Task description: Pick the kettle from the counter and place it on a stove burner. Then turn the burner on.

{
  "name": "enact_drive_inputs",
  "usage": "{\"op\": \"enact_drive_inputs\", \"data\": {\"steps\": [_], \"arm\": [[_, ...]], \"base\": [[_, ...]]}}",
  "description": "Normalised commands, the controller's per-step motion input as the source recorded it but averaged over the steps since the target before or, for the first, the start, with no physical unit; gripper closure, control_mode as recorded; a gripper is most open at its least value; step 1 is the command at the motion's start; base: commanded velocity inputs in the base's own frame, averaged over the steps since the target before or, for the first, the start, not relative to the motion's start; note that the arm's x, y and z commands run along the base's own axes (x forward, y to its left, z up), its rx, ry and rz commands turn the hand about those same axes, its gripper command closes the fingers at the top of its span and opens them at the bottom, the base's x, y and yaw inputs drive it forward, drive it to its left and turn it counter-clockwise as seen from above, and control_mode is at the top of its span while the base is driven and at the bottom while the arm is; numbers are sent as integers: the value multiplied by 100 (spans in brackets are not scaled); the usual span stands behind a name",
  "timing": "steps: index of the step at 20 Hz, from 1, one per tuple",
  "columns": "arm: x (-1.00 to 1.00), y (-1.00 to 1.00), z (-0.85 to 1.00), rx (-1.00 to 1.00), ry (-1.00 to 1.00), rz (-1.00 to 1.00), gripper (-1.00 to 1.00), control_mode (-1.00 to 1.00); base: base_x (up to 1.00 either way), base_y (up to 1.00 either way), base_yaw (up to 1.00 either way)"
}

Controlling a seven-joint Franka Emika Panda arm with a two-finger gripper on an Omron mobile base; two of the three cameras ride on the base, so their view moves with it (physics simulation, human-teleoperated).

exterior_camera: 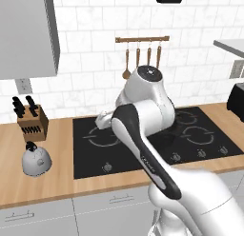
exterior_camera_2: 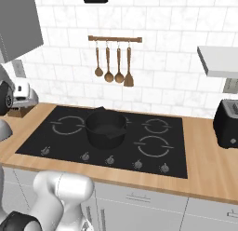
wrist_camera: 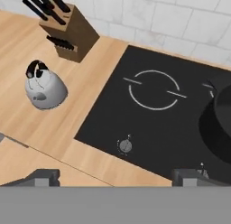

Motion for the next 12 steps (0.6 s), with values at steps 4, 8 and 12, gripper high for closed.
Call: {"op": "enact_drive_inputs", "data": {"steps": [4, 8, 12], "arm": [[0, 100, -1, -3, 0, 17, -100, -100], [1, 100, -17, -2, 0, 19, -100, -100], [1, 100, -27, -6, 0, 15, -100, -100]], "base": [[0, 0, 0], [0, 0, 0], [0, 0, 0]]}}
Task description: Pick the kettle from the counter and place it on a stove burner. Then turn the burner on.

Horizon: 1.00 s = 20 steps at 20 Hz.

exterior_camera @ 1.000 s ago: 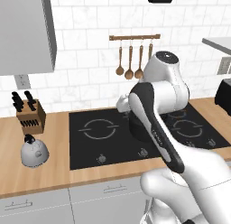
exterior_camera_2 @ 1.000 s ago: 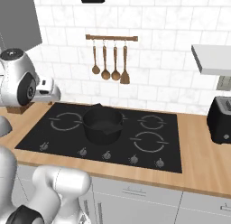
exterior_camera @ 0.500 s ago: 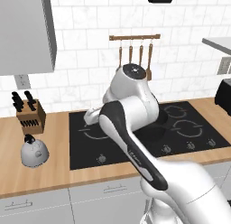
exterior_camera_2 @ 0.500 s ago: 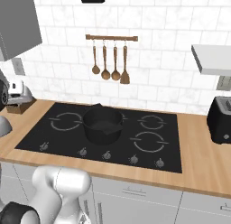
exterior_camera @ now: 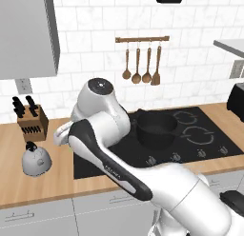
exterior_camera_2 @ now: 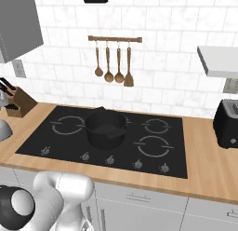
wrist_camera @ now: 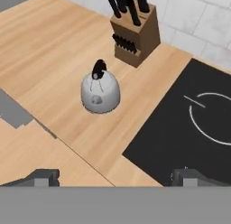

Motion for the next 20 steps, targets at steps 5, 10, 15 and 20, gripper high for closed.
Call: {"op": "enact_drive_inputs", "data": {"steps": [5, 10, 15, 20], "arm": [[30, 100, -33, -12, 1, 7, -100, -100], [89, 100, -33, -13, 6, 0, -100, -100], [65, 65, -29, -5, 9, -2, -100, -100], [11, 17, -21, -8, 12, 0, -100, -100]], "base": [[0, 0, 0], [0, 0, 0], [0, 0, 0], [0, 0, 0]]}}
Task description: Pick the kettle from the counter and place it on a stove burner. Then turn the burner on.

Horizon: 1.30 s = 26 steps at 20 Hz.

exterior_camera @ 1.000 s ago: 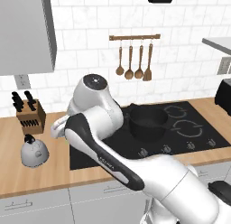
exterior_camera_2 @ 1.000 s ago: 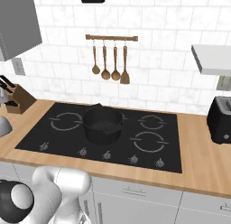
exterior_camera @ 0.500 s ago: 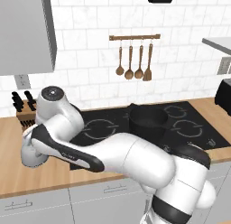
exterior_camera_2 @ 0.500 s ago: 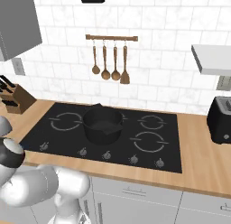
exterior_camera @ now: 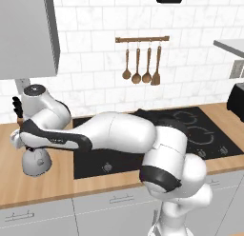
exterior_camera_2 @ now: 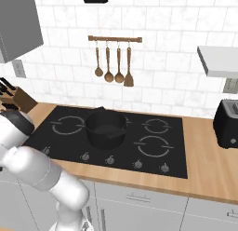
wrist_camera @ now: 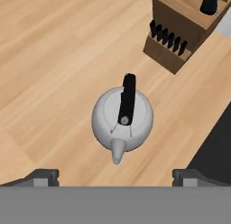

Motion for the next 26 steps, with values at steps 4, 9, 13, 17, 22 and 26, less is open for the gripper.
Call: {"op": "enact_drive_inputs", "data": {"steps": [4, 9, 13, 17, 22, 26], "arm": [[13, 4, -53, -11, 13, 0, -100, -100], [20, 14, -47, -13, 6, 0, -100, -100], [43, 34, -21, -10, 0, 0, -100, -100], [47, 34, -24, -8, 0, 0, -100, -100], [46, 29, -29, -2, 1, 0, -100, -100], [17, 11, -42, -1, 6, 0, 100, -100]], "base": [[0, 0, 0], [0, 0, 0], [0, 0, 0], [0, 0, 0], [0, 0, 0], [0, 0, 0]]}}
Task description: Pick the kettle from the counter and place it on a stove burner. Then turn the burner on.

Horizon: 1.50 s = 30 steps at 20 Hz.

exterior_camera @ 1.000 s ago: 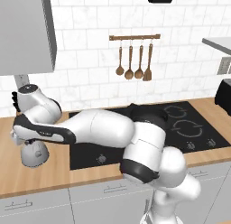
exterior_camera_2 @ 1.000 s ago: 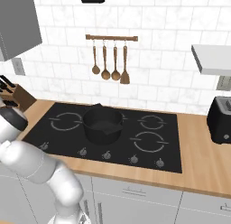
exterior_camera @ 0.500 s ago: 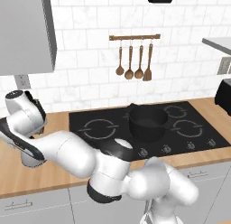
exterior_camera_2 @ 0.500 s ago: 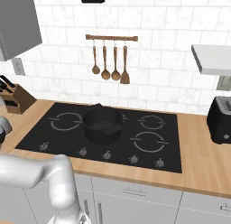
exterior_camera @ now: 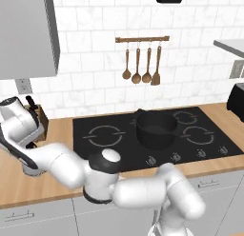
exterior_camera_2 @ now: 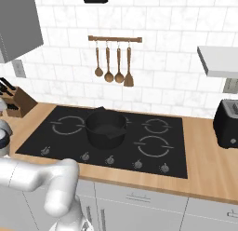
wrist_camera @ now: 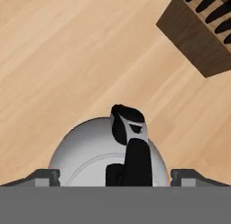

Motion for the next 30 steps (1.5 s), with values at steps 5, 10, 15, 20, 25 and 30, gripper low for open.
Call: {"op": "enact_drive_inputs", "data": {"steps": [5, 10, 15, 20, 25, 30], "arm": [[-14, 0, -14, -1, -1, 1, 100, -100], [-52, -23, -13, 0, -8, 0, 100, -100], [-70, -64, -3, -13, -58, 0, 100, -100], [-48, -99, 0, -19, -76, 0, 100, -100], [0, -100, 0, -13, -46, 0, 100, -100], [31, -100, 0, 0, -17, 0, 100, -100]], "base": [[0, 0, 0], [0, 0, 0], [0, 0, 0], [0, 0, 0], [0, 0, 0], [0, 0, 0]]}}
